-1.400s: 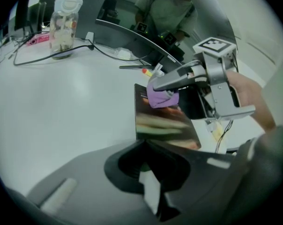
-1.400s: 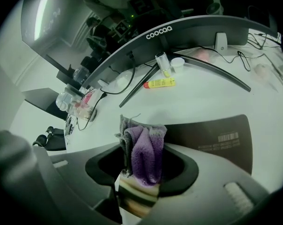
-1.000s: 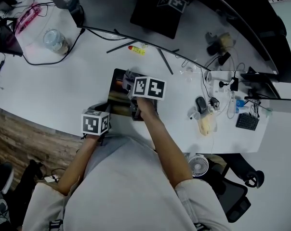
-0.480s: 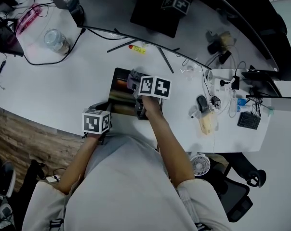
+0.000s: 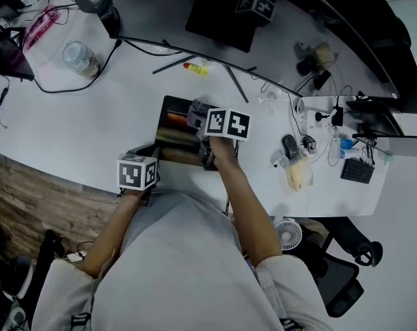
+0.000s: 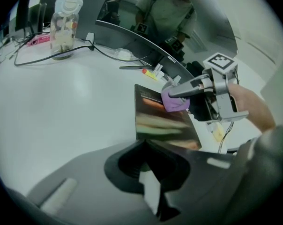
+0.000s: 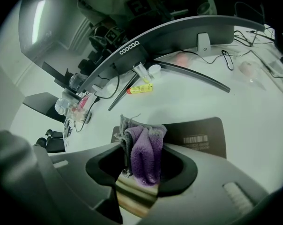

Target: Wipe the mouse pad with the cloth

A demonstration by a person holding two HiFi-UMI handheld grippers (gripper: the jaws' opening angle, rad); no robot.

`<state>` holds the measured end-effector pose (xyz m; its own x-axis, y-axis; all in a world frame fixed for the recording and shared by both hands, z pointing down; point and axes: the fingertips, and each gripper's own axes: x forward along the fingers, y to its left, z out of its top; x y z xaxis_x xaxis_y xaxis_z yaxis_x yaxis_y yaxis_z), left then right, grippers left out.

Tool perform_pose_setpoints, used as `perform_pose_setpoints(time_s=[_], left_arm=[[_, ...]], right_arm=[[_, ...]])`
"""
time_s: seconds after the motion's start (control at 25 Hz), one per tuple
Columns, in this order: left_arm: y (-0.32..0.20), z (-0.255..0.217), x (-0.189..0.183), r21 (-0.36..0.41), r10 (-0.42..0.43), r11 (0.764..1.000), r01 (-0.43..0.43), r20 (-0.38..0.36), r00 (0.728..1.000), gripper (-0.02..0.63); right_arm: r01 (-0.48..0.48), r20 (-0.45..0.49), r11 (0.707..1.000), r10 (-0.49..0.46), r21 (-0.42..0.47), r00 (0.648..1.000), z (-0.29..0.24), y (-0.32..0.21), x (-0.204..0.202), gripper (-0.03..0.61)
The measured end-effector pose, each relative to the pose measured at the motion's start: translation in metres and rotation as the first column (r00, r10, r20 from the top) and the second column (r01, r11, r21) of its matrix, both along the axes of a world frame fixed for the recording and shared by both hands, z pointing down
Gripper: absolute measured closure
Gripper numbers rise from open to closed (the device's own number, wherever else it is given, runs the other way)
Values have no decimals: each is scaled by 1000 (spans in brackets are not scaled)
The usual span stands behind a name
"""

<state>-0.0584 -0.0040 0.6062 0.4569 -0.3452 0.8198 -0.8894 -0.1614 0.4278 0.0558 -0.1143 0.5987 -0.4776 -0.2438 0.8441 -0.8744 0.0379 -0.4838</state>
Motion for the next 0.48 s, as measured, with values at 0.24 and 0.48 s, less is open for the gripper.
perform_pose_setpoints(time_s=[0.24, 0.48], left_arm=[[0, 2, -2, 1, -5, 1000, 5, -6, 1000, 614], [0, 0, -2, -7, -34, 999, 34, -29, 999, 614]], right_arm=[[-5, -16, 1000, 5, 1, 1000, 1, 1, 9, 383], [-11, -27, 1000, 12, 4, 1000, 0, 2, 21, 383]])
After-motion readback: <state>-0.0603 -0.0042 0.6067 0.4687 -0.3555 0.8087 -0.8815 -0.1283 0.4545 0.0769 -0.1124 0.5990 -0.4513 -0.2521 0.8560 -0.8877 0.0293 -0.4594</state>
